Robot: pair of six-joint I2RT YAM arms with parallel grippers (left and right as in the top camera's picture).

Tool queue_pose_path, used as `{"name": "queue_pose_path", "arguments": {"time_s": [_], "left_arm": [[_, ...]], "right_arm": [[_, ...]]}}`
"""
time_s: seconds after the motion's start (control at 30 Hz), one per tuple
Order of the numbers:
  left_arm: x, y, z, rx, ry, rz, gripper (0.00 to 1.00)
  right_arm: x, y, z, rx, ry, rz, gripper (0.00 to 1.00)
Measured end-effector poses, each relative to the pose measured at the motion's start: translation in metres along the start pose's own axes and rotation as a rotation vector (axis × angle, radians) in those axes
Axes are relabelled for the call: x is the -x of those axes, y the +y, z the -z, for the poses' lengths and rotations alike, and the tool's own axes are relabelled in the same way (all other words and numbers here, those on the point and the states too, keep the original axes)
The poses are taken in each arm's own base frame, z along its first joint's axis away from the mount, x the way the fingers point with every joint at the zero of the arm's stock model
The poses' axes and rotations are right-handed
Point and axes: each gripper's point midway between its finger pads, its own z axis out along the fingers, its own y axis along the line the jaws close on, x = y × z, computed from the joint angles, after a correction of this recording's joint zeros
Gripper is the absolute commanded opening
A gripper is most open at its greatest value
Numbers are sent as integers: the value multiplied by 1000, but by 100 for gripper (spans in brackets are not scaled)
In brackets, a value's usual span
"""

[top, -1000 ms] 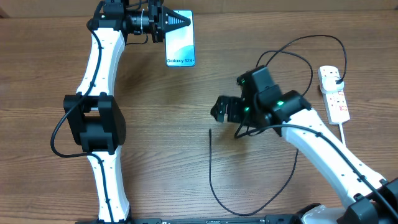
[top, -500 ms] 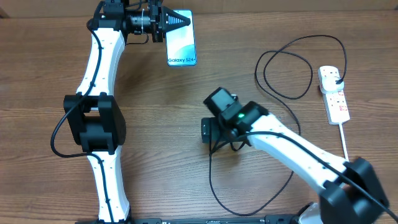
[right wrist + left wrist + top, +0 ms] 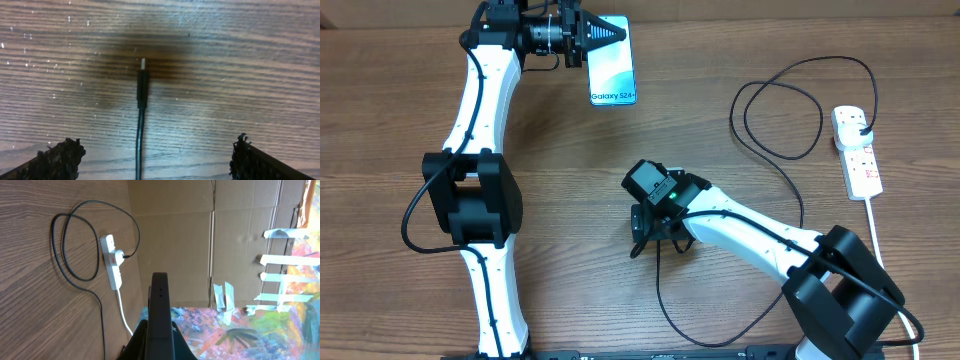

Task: Plug charger to phone and switch on socket
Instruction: 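Move the right gripper down over the cable's USB-C plug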

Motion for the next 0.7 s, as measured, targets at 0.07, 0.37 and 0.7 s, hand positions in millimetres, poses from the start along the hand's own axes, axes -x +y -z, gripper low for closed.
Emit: {"name": "queue_pose_path", "arguments": {"time_s": [0.07, 0.37, 0.7], "left_arm": [[0, 0, 0, 0, 0, 0, 4], [0, 0, 0, 3, -2, 0, 4], [2, 2, 0, 14, -12, 0, 4]], "right_arm": [[-1, 1, 0, 1, -1, -4, 97], [-1, 2, -11, -11, 7, -18, 97], [-3, 0, -17, -36, 26, -37, 97]]}}
